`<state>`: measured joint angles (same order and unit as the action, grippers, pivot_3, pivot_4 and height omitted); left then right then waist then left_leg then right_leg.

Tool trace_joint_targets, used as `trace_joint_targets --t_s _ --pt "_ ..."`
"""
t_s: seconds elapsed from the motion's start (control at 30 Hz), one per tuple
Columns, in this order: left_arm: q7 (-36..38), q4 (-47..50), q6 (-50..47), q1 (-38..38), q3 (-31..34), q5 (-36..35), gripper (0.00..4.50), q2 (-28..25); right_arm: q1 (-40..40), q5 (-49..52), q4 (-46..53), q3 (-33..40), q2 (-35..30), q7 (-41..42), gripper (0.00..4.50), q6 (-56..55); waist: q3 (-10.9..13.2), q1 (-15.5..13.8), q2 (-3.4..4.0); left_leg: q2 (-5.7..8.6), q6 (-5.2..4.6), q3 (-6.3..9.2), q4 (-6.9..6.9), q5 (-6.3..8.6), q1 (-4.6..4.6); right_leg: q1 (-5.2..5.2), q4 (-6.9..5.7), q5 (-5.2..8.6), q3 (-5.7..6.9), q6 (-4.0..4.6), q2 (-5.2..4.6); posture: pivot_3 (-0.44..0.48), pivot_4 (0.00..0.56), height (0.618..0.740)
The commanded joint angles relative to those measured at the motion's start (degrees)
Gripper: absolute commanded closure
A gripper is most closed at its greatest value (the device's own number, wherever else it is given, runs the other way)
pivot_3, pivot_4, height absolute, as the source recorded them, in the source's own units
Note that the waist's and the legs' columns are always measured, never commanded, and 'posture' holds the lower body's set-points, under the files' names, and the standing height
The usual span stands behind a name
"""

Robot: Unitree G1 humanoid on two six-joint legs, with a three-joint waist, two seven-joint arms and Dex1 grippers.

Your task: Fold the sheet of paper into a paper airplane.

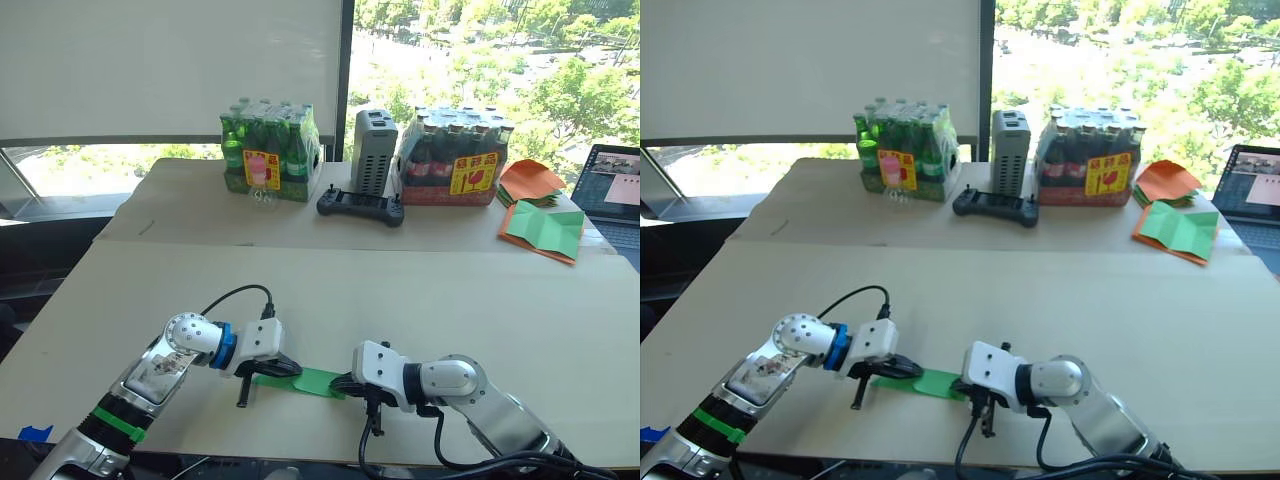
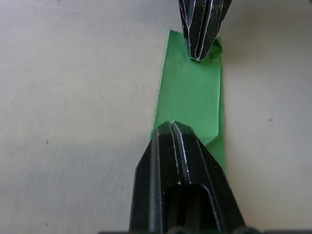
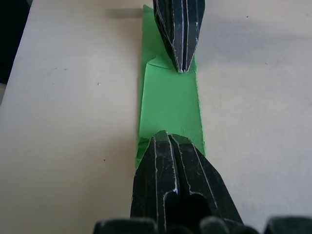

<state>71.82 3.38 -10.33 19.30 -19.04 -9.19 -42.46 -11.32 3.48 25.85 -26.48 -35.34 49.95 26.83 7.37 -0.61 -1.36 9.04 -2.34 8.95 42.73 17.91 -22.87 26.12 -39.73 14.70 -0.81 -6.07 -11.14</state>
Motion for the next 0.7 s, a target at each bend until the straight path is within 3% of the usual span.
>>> trace_joint_targets --t_s 0.03,0.3,0.53,0.7 --pt "0.40 -5.91 0.58 -2.91 -0.54 4.06 4.50 -3.74 1.44 -0.97 -1.33 -1.20 -1.40 0.59 4.48 2.83 -0.02 0.07 0.01 -0.01 -0.04 0.00 -0.02 0.02 0.02 0.00 0.00 0.00 0.00 0.00 0.01 0.000 0.150 0.675" --pt "-0.30 -10.69 4.18 -2.81 1.86 4.69 4.50 -6.14 1.54 -0.90 -0.94 -1.21 -1.40 0.73 4.48 3.32 -0.32 -0.03 0.33 0.00 -0.18 -0.02 -0.36 0.11 0.43 -0.08 0.06 0.02 -0.05 -0.01 0.00 0.000 0.150 0.675" --pt "-0.97 -6.99 1.63 -2.97 5.28 0.95 4.50 -5.09 1.10 -0.91 -0.84 -1.05 -0.97 0.46 4.48 3.27 -0.35 0.09 0.34 -0.02 -0.16 -0.03 -0.52 0.09 0.51 -0.08 0.09 0.02 -0.07 0.01 0.02 0.000 0.150 0.675" --pt "-1.91 2.26 -8.23 -3.65 13.55 -8.60 4.50 -6.26 -0.26 3.12 2.43 2.93 1.52 -0.55 4.48 4.93 -0.25 0.23 0.24 -0.03 -0.12 -0.03 -0.50 0.07 0.30 -0.01 0.07 0.02 -0.07 0.01 0.05 0.000 0.150 0.675"
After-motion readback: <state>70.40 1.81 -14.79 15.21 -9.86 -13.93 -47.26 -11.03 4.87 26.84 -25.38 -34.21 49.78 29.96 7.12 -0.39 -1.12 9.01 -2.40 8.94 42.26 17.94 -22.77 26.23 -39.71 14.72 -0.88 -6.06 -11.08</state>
